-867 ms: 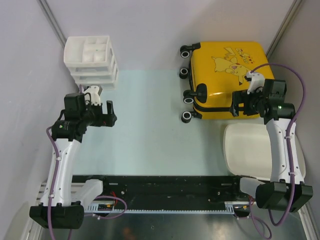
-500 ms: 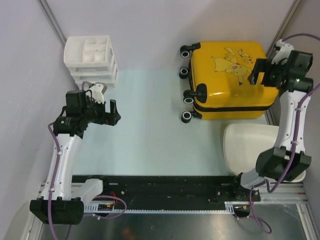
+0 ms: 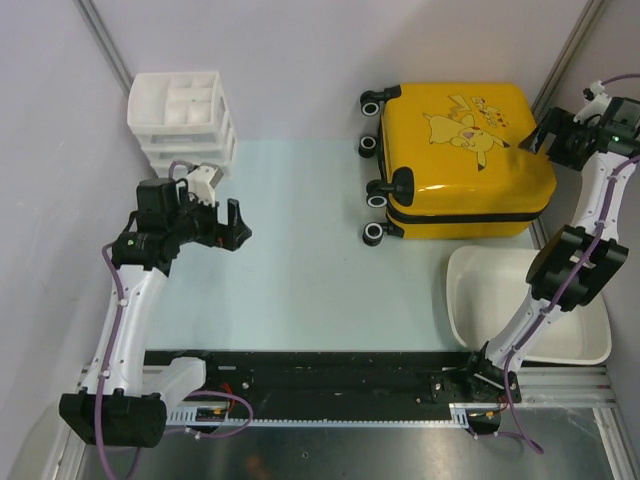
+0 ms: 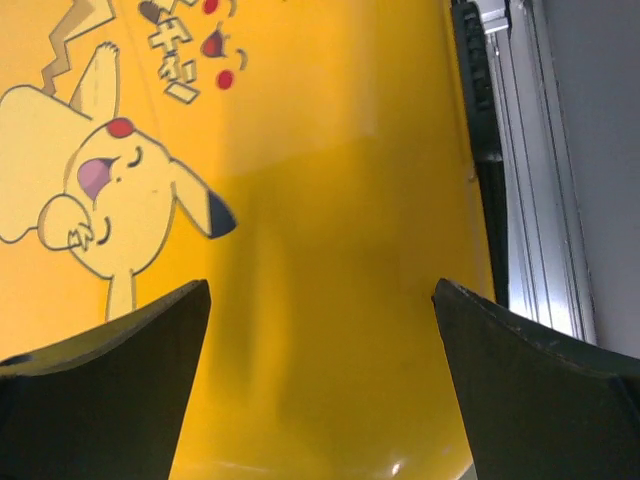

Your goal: Open, take out, and arrange the luggage

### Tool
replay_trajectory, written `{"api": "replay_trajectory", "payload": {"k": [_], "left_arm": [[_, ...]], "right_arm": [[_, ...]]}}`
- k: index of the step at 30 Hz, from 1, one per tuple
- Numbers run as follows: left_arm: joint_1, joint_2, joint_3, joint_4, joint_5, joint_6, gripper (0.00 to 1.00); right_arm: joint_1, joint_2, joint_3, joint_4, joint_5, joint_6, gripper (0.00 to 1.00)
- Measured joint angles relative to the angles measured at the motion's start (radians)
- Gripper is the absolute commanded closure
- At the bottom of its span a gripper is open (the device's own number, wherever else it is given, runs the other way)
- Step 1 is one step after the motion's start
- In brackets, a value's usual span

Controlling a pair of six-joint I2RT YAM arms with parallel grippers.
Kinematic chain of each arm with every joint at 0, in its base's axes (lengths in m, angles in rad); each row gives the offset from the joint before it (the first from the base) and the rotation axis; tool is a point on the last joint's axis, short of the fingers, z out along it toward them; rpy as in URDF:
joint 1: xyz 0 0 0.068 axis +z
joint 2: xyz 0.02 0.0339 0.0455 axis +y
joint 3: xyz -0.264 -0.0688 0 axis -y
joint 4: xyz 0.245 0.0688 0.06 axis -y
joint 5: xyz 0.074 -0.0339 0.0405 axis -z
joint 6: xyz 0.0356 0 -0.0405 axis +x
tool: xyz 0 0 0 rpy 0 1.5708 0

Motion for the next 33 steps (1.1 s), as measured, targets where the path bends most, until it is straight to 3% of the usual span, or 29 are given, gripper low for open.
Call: {"api": "replay_trajectory", "payload": {"k": [12,22,33], "left_arm": [[-0.002,0.0,-0.053,0.038,0.011,0.014,0.0],[-0.002,0.0,-0.085,0.064,0.02,0.015,0.0],[-0.002,0.0,-0.112,0.1,0.027,0.014,0.0]], "right_arm": [[-0.065,0.105,-0.013,0.121,-0.182,0.053,0.01],[-0.054,0.097,-0.088,0.188,-0.225,-0.019,0.06],[0.108,-0.05,-0.279,0.194,-0.216,-0.083,0.09]]}}
